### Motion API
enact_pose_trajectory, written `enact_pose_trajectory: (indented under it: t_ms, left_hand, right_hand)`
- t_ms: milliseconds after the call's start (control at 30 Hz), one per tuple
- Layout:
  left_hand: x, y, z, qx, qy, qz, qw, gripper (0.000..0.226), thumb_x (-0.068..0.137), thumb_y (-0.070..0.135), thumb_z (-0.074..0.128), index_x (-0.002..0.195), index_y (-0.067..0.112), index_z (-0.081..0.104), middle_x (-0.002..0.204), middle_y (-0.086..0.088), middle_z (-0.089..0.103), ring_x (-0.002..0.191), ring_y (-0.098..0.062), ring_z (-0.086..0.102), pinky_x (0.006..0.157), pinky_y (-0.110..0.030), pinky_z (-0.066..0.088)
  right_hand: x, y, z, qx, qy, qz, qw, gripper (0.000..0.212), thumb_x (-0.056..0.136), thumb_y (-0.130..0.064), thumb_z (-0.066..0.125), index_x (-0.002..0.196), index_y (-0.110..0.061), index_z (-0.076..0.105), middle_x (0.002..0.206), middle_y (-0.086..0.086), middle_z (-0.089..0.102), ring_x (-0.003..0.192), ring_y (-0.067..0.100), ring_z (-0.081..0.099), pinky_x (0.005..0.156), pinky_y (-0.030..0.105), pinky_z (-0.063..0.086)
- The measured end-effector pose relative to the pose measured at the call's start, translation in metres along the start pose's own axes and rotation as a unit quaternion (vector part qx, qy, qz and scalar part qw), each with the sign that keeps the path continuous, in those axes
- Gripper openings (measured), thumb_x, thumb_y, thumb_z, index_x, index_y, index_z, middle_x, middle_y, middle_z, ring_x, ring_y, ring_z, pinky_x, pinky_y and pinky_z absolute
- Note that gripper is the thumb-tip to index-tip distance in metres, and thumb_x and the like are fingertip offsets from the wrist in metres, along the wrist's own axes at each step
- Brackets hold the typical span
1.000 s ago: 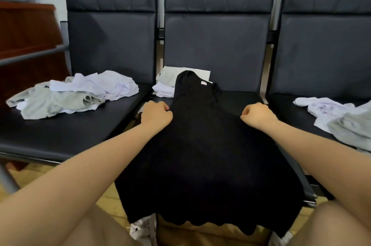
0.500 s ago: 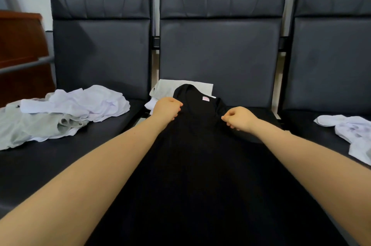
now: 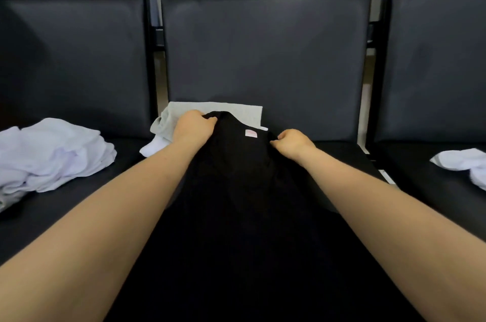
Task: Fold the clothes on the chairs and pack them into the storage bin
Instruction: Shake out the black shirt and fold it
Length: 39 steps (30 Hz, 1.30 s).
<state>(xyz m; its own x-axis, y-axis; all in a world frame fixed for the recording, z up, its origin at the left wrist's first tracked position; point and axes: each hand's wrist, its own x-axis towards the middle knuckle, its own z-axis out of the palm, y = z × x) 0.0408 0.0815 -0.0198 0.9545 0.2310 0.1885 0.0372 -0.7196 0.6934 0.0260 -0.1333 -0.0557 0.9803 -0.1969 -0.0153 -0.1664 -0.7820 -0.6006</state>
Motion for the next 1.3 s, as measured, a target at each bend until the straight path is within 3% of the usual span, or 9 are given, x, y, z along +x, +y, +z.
enact_pose_trajectory:
  t_ms: [67, 133, 233, 300, 400, 733, 933, 1133, 1300]
  left_hand:
    - [-0.004, -0.002, 0.001, -0.031, 0.001, 0.001, 1.0, 0.023, 0.094, 0.033, 0.052, 0.092, 0.011, 0.061, 0.08, 0.0, 0.059, 0.085, -0.022, 0.057, 0.072, -0.032, 0.043]
    - [-0.013, 0.002, -0.007, -0.089, 0.02, 0.002, 0.996, 0.02, 0.095, 0.032, 0.05, 0.088, 0.015, 0.057, 0.076, 0.005, 0.056, 0.085, -0.019, 0.054, 0.074, -0.027, 0.041]
    - [-0.035, 0.016, -0.034, -0.112, 0.062, -0.013, 0.992, 0.02, 0.089, 0.048, 0.049, 0.083, 0.029, 0.055, 0.074, 0.016, 0.052, 0.086, -0.011, 0.052, 0.076, -0.015, 0.033]
    - [-0.049, 0.022, -0.051, -0.175, 0.059, -0.01, 0.983, 0.034, 0.073, 0.063, 0.049, 0.077, 0.032, 0.06, 0.078, 0.016, 0.061, 0.09, -0.015, 0.06, 0.091, -0.031, 0.046]
    - [-0.082, 0.035, -0.074, -0.281, 0.042, 0.01, 0.959, 0.026, 0.087, 0.049, 0.053, 0.082, 0.024, 0.062, 0.081, 0.009, 0.061, 0.087, -0.014, 0.059, 0.08, -0.028, 0.049]
    - [-0.21, -0.01, -0.115, -0.226, -0.073, 0.065, 0.969, 0.025, 0.096, 0.035, 0.05, 0.096, 0.018, 0.068, 0.099, 0.005, 0.064, 0.092, -0.009, 0.057, 0.078, -0.022, 0.043]
    - [-0.252, -0.059, -0.126, -0.017, -0.283, 0.087, 0.955, 0.042, 0.093, 0.048, 0.052, 0.074, 0.014, 0.066, 0.064, -0.002, 0.067, 0.058, -0.011, 0.059, 0.065, -0.022, 0.045]
    - [-0.24, -0.064, -0.119, 0.079, -0.245, 0.123, 0.958, 0.032, 0.095, 0.035, 0.051, 0.076, 0.015, 0.067, 0.062, 0.003, 0.068, 0.055, -0.01, 0.061, 0.067, -0.024, 0.049]
    - [-0.208, -0.064, -0.104, 0.15, -0.134, 0.151, 0.968, 0.014, 0.091, 0.03, 0.054, 0.096, 0.021, 0.064, 0.094, 0.003, 0.066, 0.091, -0.017, 0.062, 0.086, -0.03, 0.046]
  right_hand:
    - [-0.002, 0.0, 0.001, 0.01, -0.002, 0.003, 1.0, 0.03, 0.092, -0.035, 0.056, 0.068, -0.016, 0.055, 0.08, 0.003, 0.059, 0.087, 0.025, 0.058, 0.073, 0.03, 0.043]
    - [-0.008, -0.002, -0.004, 0.087, 0.028, 0.007, 0.996, 0.036, 0.092, -0.032, 0.056, 0.062, -0.014, 0.046, 0.075, 0.005, 0.054, 0.08, 0.024, 0.054, 0.073, 0.032, 0.043]
    - [-0.034, -0.013, -0.026, 0.3, 0.095, 0.009, 0.949, 0.024, 0.092, -0.028, 0.055, 0.075, -0.014, 0.047, 0.077, 0.008, 0.047, 0.075, 0.021, 0.047, 0.068, 0.03, 0.039]
    - [-0.058, -0.022, -0.048, 0.425, 0.105, 0.012, 0.899, 0.017, 0.092, -0.027, 0.057, 0.083, -0.015, 0.05, 0.081, 0.007, 0.048, 0.076, 0.019, 0.048, 0.067, 0.028, 0.04]
    - [-0.1, -0.033, -0.074, 0.484, 0.109, -0.001, 0.868, 0.017, 0.092, -0.027, 0.06, 0.091, -0.011, 0.059, 0.088, 0.003, 0.057, 0.082, 0.014, 0.054, 0.073, 0.026, 0.044]
    - [-0.241, -0.003, -0.07, 0.325, 0.028, -0.098, 0.94, 0.022, 0.089, -0.026, 0.066, 0.072, -0.015, 0.058, 0.075, -0.005, 0.055, 0.07, 0.009, 0.05, 0.062, 0.021, 0.039]
    - [-0.284, 0.023, -0.053, 0.119, -0.223, -0.125, 0.959, 0.03, 0.094, -0.036, 0.057, 0.077, -0.012, 0.065, 0.07, 0.002, 0.069, 0.06, 0.009, 0.06, 0.059, 0.019, 0.046]
    - [-0.27, 0.029, -0.048, 0.071, -0.075, -0.142, 0.985, 0.028, 0.095, -0.028, 0.054, 0.073, -0.014, 0.064, 0.061, -0.003, 0.066, 0.054, 0.01, 0.059, 0.057, 0.018, 0.043]
    - [-0.236, 0.027, -0.033, -0.025, 0.017, -0.11, 0.993, 0.022, 0.091, -0.032, 0.059, 0.105, -0.017, 0.067, 0.099, 0.0, 0.067, 0.097, 0.017, 0.061, 0.085, 0.028, 0.047]
